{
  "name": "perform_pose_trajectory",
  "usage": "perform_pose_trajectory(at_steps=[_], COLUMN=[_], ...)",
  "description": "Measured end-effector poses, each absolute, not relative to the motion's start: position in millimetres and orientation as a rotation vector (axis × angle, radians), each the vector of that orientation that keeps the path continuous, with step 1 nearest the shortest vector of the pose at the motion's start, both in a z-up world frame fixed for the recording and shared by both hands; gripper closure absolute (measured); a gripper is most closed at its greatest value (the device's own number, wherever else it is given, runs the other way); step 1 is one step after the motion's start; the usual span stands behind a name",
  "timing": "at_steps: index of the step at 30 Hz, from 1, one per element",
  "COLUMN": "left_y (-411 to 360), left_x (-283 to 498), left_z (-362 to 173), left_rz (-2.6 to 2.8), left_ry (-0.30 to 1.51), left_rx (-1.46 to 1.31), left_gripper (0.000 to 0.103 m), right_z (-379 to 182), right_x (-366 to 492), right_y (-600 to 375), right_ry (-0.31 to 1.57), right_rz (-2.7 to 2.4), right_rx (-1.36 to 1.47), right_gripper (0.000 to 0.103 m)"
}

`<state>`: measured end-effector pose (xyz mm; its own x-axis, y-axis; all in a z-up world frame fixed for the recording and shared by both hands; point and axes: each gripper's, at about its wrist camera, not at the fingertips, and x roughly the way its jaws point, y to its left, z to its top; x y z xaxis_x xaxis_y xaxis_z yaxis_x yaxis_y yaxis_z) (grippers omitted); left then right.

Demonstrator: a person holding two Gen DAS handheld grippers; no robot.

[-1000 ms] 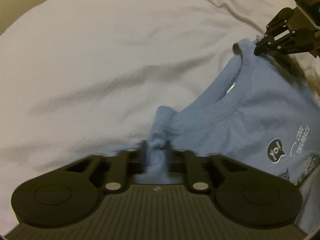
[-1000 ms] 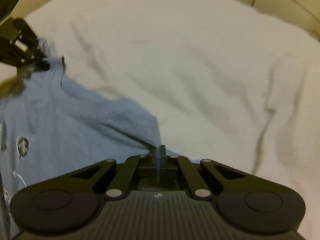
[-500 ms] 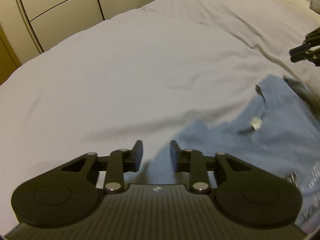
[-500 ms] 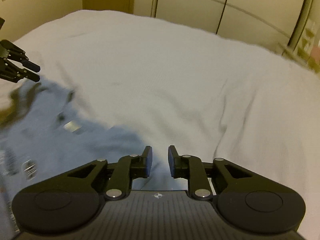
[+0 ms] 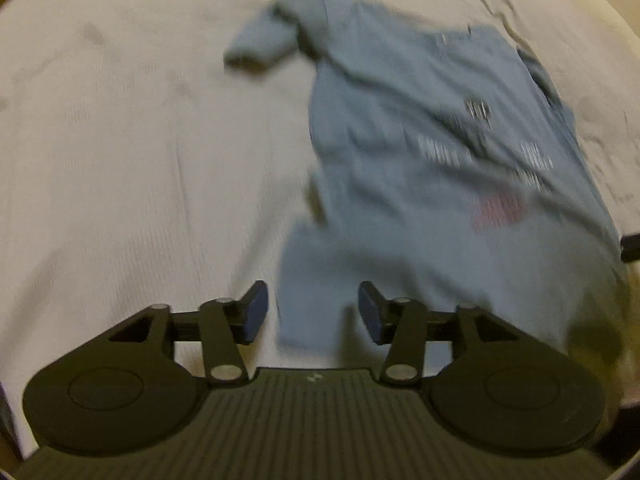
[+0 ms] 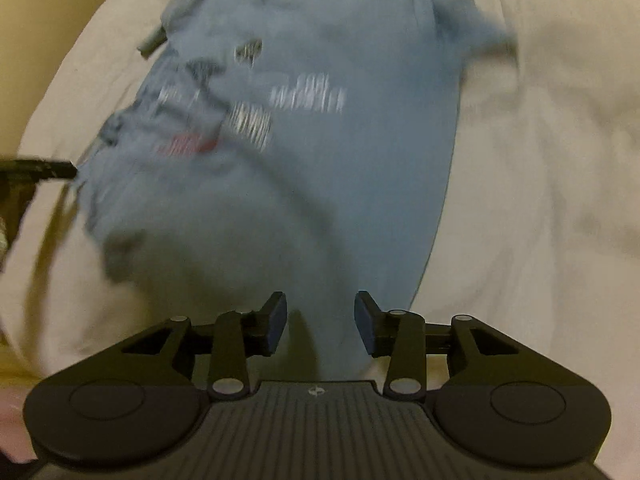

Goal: Fold clothes

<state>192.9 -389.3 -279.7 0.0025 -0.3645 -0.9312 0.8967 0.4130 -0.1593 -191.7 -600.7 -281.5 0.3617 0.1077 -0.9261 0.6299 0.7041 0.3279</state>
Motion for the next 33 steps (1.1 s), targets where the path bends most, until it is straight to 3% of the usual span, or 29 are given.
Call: perform_pose_trajectory(at_steps=[8, 11, 13, 18, 19, 20, 21, 28, 33], left_y=[-366, -369, -373, -374, -372, -370, -368, -334, -291], left_x=[217, 227, 229, 225, 223, 221, 220, 197, 167], left_z=[-305, -314, -317, -311, -309, -306, -302, -246, -199], left_rz=[-1.077, -1.101, -1.117, -1.145, -1.149, -1.151, -1.15, -1.167, -1.121], left_ry=[1.23, 1.307, 1.327, 1.31, 1.299, 1.288, 1.274, 1.188, 1.174], left_rx=[0.318, 0.231, 0.231, 0.249, 0.253, 0.256, 0.255, 0.199, 0.169], left_gripper=[0.054, 0.066, 0.096, 0.102, 0.103, 0.103, 0.103, 0.103, 0.103], right_z=[-290, -308, -320, -342, -343, -344, -342, -276, -219], right_x=[-245, -262, -268, -280, -282, -283, -283, -297, -307], right_y=[-550, -539, -531, -523, -526, -529, -531, -560, -574], right_ry=[1.07, 0.973, 0.906, 0.762, 0.735, 0.714, 0.71, 0.723, 0.867], right_rz=[-0.53, -0.599, -0.633, -0.67, -0.672, -0.67, -0.656, -0.549, -0.448], right_rx=[1.017, 1.176, 1.261, 1.391, 1.424, 1.451, 1.459, 1.383, 1.255], right_gripper=[0.053, 0.053, 0.053, 0.051, 0.059, 0.083, 0.097, 0.1, 0.1])
